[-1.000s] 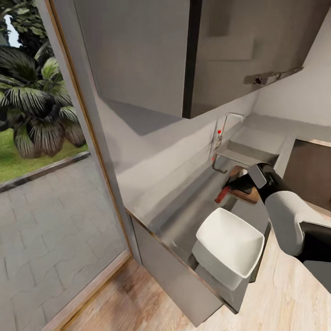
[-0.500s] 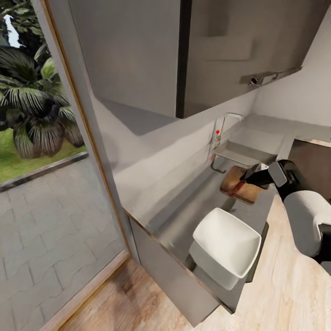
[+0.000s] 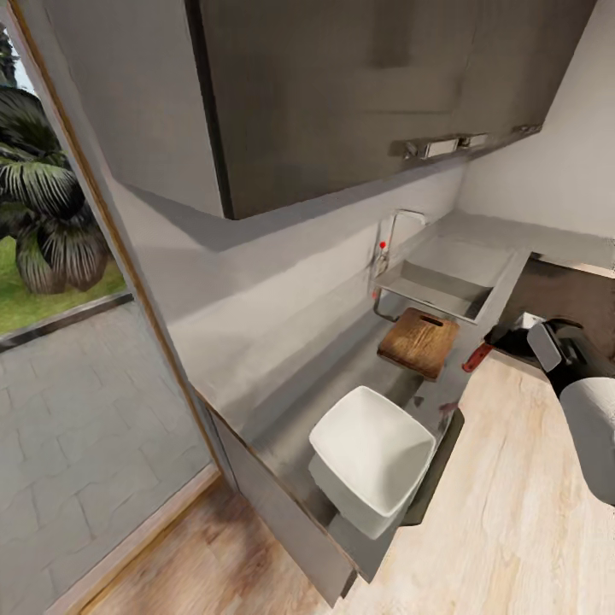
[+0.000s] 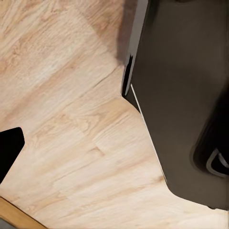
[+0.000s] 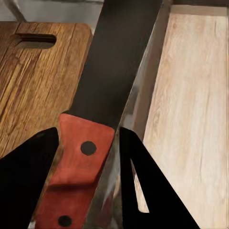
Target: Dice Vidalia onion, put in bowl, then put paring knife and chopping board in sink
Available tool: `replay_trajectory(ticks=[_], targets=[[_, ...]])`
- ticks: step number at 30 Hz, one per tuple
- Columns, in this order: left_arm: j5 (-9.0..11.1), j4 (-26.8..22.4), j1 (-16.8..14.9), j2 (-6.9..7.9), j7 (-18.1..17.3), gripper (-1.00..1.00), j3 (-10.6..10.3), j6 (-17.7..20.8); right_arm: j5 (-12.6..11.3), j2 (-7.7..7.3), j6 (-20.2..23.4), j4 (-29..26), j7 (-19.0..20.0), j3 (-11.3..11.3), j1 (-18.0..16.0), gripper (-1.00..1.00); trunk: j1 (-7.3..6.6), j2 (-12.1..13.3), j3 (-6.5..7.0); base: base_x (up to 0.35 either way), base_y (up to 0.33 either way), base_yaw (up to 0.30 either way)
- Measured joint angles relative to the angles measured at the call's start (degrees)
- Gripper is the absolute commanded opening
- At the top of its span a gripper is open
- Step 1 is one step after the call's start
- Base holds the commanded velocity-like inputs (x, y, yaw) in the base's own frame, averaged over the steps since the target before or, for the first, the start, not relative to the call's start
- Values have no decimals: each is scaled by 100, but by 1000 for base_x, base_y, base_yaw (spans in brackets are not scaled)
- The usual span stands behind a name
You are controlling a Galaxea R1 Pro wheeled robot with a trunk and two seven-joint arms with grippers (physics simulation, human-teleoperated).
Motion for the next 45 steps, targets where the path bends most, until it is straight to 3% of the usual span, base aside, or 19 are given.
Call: replay_trajectory(ticks=[3, 18, 29, 45], targets=[[0, -8, 0, -60, 2, 100, 6, -19, -3, 1, -452, 0, 164, 275, 103, -100, 0, 0, 0, -5, -314, 0], [1, -8, 0, -113, 2, 100, 22, -226, -4, 14, -491, 1, 189, 361, 117, -100, 0, 0, -7, -28, -314, 115], [1, -9, 0, -114, 2, 100, 20, -229, -7, 27, -491, 2, 189, 711, 117, -100, 0, 0, -37, 0, -314, 282], [3, -8, 0, -112, 2, 100, 20, -233, -8, 28, -491, 1, 189, 748, 117, -100, 0, 0, -82, 0, -314, 250]])
